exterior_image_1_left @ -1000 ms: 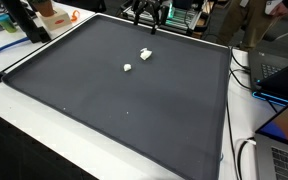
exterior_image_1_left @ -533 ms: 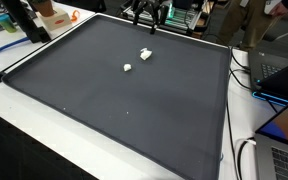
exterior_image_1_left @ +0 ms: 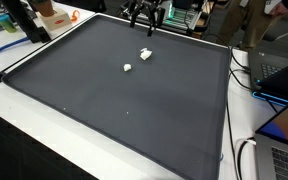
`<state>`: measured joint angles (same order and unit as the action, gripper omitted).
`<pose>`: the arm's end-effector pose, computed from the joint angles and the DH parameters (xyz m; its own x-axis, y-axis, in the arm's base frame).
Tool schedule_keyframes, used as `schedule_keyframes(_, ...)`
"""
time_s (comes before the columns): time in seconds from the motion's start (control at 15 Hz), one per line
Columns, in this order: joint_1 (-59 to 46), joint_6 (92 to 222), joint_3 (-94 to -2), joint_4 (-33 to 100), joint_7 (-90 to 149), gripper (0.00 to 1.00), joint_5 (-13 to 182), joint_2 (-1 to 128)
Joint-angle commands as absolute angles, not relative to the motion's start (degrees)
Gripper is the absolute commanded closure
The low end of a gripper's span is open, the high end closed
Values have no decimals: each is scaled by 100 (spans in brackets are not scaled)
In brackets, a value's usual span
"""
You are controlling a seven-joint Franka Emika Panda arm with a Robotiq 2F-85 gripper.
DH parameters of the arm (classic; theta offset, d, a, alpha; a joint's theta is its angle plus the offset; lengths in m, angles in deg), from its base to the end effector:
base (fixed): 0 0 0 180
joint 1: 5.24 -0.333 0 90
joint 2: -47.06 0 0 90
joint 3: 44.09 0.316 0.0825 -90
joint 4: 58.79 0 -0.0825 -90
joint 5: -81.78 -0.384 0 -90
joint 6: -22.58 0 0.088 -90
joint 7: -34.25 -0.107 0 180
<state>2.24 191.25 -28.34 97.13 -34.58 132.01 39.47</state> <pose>0.4003 0.1063 0.2877 0.8774 -0.1864 0.4421 -0.2220 -0.9746 0.0298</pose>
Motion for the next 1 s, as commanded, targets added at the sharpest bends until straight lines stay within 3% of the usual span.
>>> schedule_keyframes(0.0, 297, 19760, -2969, 9676, -3160, 0, 13292, 4528)
schedule_keyframes(0.93, 327, 19830, -3080, 9596, -3092, 0, 13462, 4669)
